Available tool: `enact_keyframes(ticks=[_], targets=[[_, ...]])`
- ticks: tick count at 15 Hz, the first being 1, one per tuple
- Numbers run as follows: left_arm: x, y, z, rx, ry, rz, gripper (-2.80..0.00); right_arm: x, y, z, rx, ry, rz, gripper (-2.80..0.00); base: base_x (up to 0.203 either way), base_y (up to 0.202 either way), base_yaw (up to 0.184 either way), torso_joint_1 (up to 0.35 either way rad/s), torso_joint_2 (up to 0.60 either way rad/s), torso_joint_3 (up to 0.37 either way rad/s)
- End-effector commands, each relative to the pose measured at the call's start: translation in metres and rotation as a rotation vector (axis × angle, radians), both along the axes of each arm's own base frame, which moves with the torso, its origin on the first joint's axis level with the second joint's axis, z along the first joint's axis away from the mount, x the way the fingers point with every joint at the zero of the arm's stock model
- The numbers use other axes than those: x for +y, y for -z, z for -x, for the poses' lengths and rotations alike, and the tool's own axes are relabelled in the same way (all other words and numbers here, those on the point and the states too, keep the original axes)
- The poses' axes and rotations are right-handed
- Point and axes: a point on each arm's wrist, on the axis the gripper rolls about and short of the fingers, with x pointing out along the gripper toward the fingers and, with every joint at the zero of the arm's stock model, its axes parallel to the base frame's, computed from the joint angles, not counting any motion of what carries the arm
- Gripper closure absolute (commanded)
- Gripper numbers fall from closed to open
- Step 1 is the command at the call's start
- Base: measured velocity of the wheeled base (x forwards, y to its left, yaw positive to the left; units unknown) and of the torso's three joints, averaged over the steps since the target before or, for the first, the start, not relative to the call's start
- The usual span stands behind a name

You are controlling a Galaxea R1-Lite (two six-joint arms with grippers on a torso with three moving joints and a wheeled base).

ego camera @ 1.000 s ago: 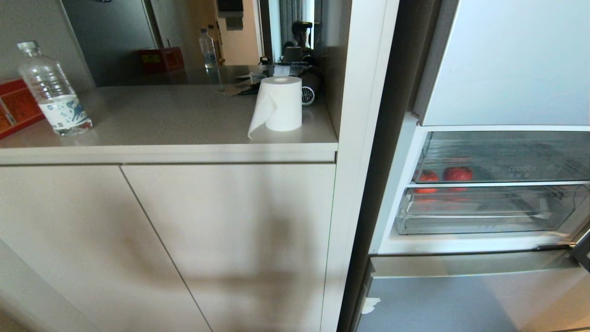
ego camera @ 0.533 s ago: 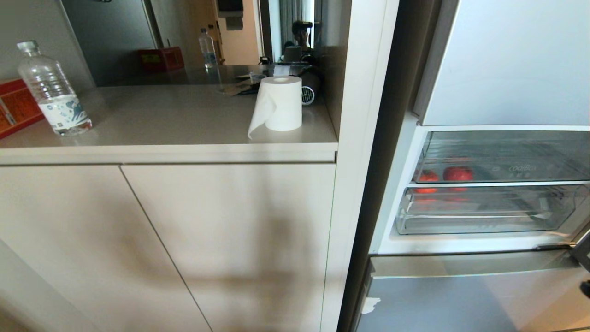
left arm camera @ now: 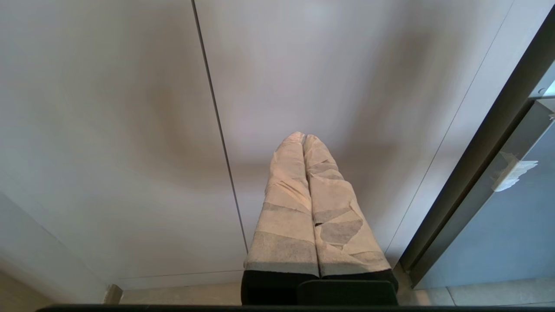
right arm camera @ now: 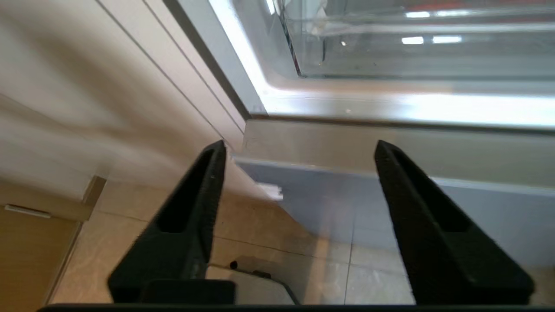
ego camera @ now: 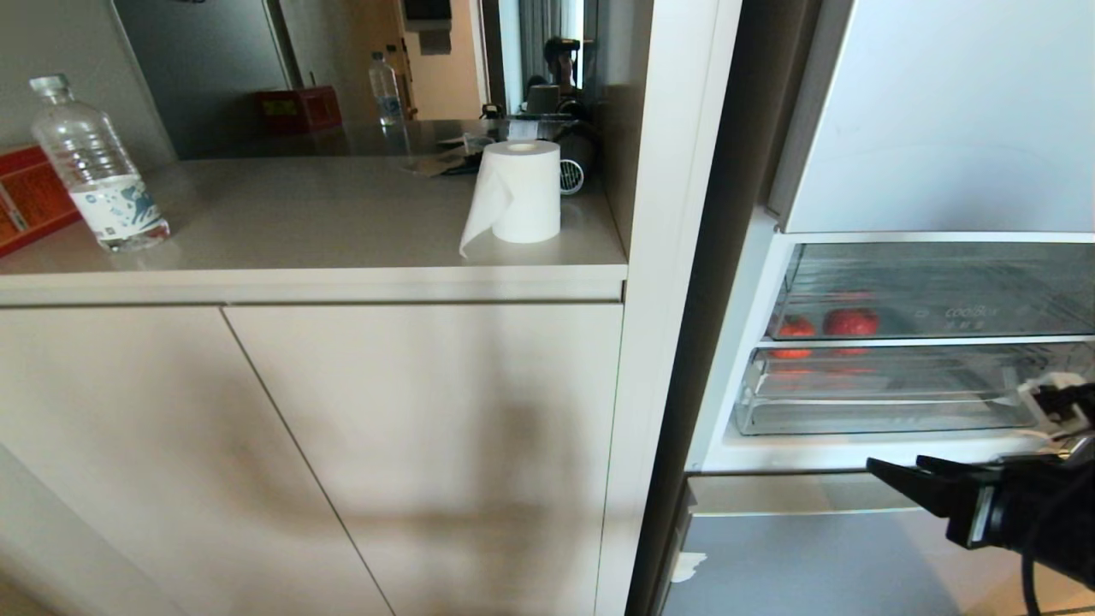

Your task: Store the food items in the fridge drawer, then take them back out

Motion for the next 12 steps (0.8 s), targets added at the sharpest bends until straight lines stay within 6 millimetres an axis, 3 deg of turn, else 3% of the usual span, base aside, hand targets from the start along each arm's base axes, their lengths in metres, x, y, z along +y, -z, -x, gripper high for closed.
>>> enact_keyframes(ticks=[1,3,6,12], targets=[[0.000,0.000,0.000,0.001,0.000,0.001,0.00,0.005,0.026,-0.032,0.019,-0.022,0.002,-2.80,0.000,0.000,0.000,0.000,0.00,0.000],[0.000,0.000,0.000,0.001,0.000,0.000,0.00,0.016,0.026,-0.037,-0.079,-0.073,0.000,-2.80,0.000,0.000,0.000,0.000,0.00,0.000],[0.000,0.000,0.000,0.001,0.000,0.001,0.00,0.028,0.031,-0.044,-0.071,-0.082,0.019,-2.80,0.000,0.000,0.000,0.000,0.00,0.000],[0.000,0.000,0.000,0.001,0.000,0.001,0.00,0.036,0.043,-0.082,-0.093,0.007,0.063,-2.80,0.000,0.000,0.000,0.000,0.00,0.000]])
